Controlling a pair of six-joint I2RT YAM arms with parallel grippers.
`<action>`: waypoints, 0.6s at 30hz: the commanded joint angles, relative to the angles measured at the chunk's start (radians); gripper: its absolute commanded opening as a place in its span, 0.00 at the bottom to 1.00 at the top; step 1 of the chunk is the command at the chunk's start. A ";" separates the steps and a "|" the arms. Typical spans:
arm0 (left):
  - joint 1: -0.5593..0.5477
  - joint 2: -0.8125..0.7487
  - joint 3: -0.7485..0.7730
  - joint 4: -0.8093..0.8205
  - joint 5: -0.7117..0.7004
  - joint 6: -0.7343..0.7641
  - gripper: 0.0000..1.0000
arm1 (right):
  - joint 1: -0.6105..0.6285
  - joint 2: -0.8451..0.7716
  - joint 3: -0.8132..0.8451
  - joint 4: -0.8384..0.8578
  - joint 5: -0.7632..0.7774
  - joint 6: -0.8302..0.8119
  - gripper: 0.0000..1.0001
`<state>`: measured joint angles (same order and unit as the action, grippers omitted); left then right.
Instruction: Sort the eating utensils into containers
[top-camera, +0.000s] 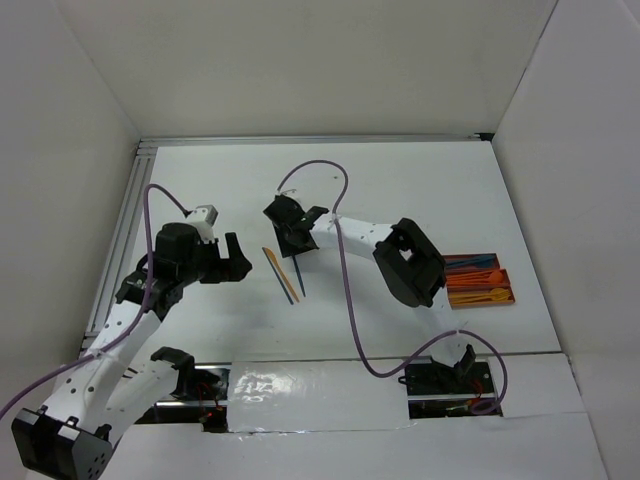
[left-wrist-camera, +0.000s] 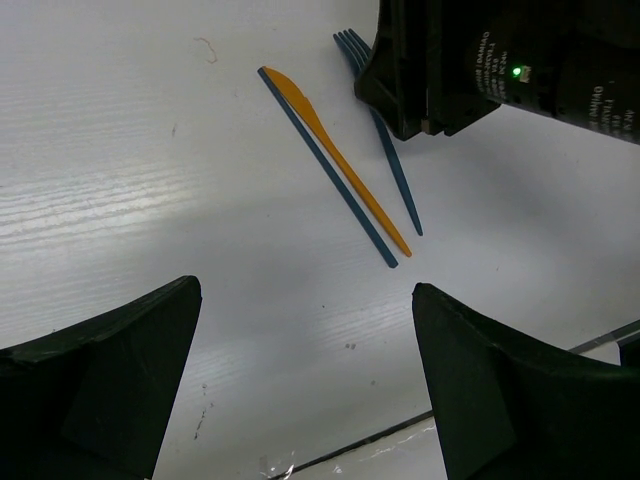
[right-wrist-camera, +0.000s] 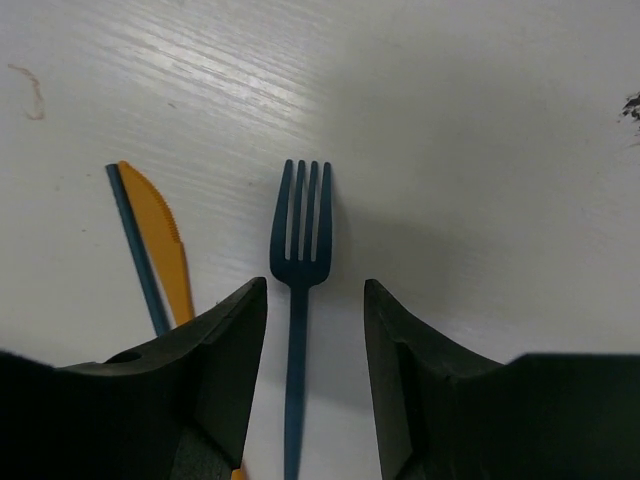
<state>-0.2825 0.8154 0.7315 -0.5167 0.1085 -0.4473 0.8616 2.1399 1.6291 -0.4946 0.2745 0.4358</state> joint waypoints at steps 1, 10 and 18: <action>-0.001 -0.024 0.029 0.021 -0.004 0.010 1.00 | 0.008 0.015 0.006 -0.015 0.026 -0.003 0.50; -0.001 -0.024 0.029 0.023 -0.007 0.016 1.00 | 0.007 0.054 -0.034 0.019 0.018 0.033 0.00; -0.001 -0.024 0.025 0.023 -0.009 0.019 1.00 | -0.128 -0.116 -0.063 -0.126 0.063 0.196 0.00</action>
<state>-0.2825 0.8009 0.7315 -0.5163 0.1074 -0.4461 0.8249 2.1460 1.5913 -0.5121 0.2852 0.5373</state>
